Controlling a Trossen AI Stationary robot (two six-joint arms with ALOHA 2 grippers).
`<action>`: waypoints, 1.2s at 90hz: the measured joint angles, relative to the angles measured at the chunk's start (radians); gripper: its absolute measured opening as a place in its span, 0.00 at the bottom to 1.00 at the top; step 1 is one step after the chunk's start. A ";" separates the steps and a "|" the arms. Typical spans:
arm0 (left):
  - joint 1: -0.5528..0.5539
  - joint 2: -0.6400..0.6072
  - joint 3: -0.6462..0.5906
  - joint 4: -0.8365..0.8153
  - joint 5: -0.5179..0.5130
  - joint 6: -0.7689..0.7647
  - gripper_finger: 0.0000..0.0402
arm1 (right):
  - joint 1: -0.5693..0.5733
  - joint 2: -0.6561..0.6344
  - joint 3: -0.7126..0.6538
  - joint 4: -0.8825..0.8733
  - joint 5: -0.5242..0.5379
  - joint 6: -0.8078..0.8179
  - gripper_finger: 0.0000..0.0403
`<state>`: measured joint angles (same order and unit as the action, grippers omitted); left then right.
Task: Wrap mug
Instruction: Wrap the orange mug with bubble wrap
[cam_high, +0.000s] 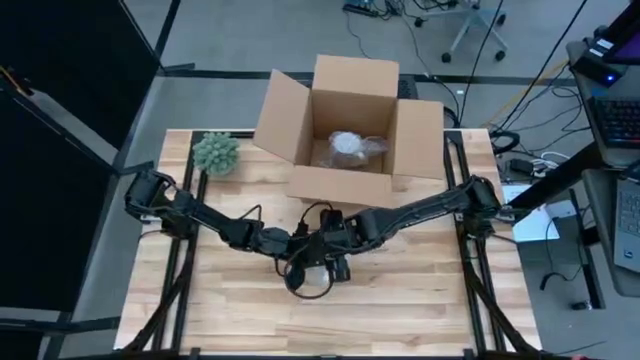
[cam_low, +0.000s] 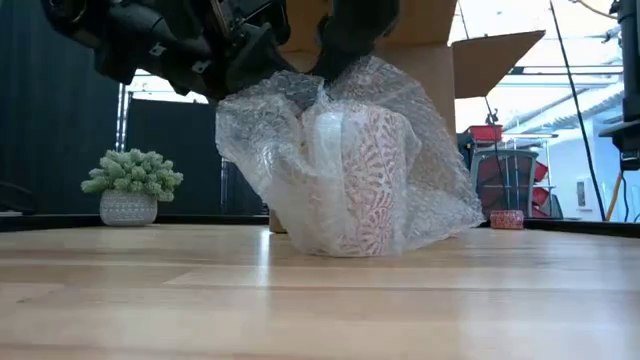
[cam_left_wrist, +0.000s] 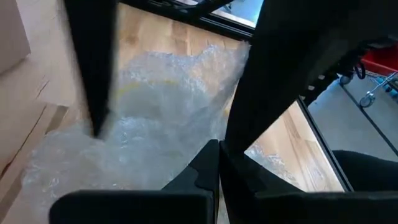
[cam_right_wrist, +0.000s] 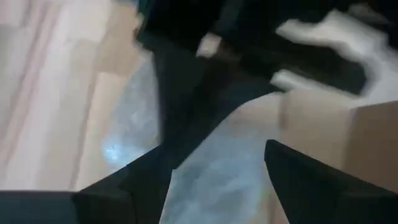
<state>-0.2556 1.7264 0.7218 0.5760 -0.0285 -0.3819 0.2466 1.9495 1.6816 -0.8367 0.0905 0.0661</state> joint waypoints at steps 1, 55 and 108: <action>0.000 0.000 0.000 0.000 0.000 0.001 0.00 | 0.000 -0.001 -0.006 0.003 -0.003 0.001 0.59; 0.002 0.000 -0.001 0.002 0.010 0.021 0.00 | -0.027 -0.011 -0.252 0.214 -0.082 0.097 0.59; 0.001 0.001 -0.002 0.006 0.010 0.022 0.00 | 0.000 -0.179 -0.119 0.021 0.076 0.165 0.59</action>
<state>-0.2546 1.7271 0.7200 0.5819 -0.0183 -0.3599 0.2470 1.7701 1.5623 -0.8154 0.1663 0.2316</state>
